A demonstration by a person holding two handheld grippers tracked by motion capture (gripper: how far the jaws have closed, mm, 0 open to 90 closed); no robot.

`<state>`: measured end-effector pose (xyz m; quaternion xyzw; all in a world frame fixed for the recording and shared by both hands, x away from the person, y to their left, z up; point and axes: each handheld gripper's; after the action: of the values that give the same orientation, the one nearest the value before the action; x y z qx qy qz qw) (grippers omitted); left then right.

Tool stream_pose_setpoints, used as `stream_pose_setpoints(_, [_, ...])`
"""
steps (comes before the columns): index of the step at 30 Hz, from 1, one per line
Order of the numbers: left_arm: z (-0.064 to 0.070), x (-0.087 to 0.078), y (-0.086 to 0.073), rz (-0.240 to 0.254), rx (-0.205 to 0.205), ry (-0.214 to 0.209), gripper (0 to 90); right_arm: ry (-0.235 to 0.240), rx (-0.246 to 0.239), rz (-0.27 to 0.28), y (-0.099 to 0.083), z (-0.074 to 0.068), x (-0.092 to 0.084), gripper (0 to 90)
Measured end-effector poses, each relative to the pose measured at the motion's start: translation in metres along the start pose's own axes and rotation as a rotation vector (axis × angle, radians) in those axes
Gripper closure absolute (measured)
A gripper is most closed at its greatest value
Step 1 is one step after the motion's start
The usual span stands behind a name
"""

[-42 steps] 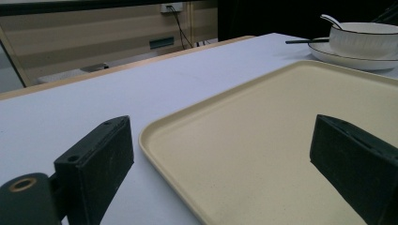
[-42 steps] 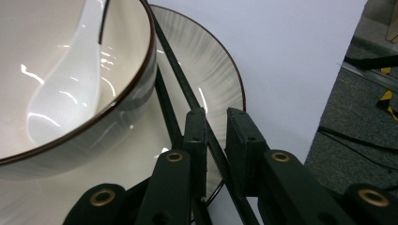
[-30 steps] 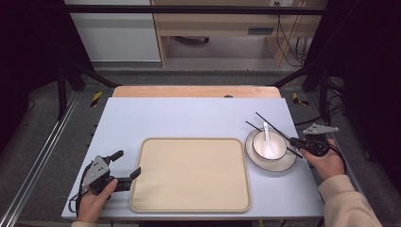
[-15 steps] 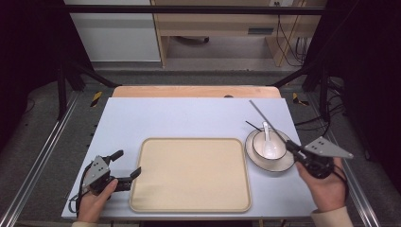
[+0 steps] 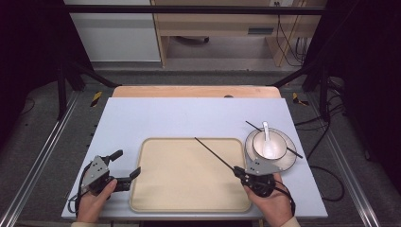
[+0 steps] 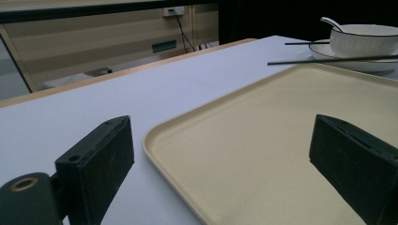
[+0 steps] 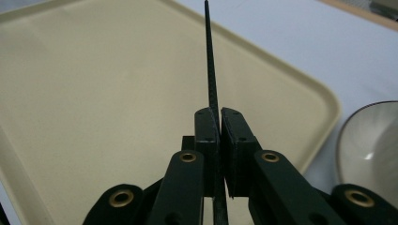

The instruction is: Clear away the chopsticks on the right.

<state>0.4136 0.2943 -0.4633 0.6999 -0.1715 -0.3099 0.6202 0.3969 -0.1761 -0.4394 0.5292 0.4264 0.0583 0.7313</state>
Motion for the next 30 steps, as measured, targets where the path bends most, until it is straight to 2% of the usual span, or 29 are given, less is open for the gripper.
stream_pose_setpoints(6, [0.000, 0.000, 0.001, -0.004, 0.006, 0.002, 6.8, 0.028, 0.008, -0.049, -0.011, -0.018, 0.016, 85.5])
stream_pose_setpoints(8, [0.001, 0.001, 0.001, -0.004, 0.006, -0.002, 6.8, 0.039, 0.026, -0.062, -0.015, -0.020, 0.024, 85.5])
stream_pose_setpoints(13, [0.001, 0.002, 0.001, -0.006, 0.010, -0.005, 6.8, 0.059, 0.059, -0.078, -0.021, -0.021, 0.030, 85.3])
stream_pose_setpoints(16, [0.001, 0.002, 0.001, -0.005, 0.011, -0.006, 6.8, 0.058, 0.045, -0.084, -0.022, -0.021, 0.031, 85.2])
stream_pose_setpoints(18, [0.001, 0.001, 0.001, -0.005, 0.013, -0.005, 6.8, 0.054, 0.056, -0.087, -0.022, -0.022, 0.031, 82.9])
stream_pose_setpoints(19, [0.001, 0.001, 0.001, -0.005, 0.013, -0.005, 6.8, 0.049, 0.049, -0.076, -0.023, -0.021, 0.031, 77.5])
stream_pose_setpoints(24, [0.001, 0.001, 0.001, -0.003, 0.015, -0.004, 6.8, 0.040, 0.052, -0.057, -0.022, -0.020, 0.026, 72.2])
stream_pose_setpoints(26, [0.001, 0.001, 0.002, -0.006, 0.018, -0.004, 6.8, 0.034, 0.048, -0.035, -0.022, -0.018, 0.022, 70.0])
stream_pose_setpoints(30, [0.002, 0.001, 0.002, -0.011, 0.027, -0.002, 6.8, 0.013, 0.073, 0.028, -0.016, -0.010, 0.005, 62.7])
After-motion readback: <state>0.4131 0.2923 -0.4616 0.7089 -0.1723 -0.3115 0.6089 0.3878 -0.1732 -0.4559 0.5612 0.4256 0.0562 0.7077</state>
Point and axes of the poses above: each handheld gripper's, and its own axes: x roughly forward along the jaws, y roughly out of its top, z roughly to its right, and after that the axes turned 1 degree about -x, right-handed
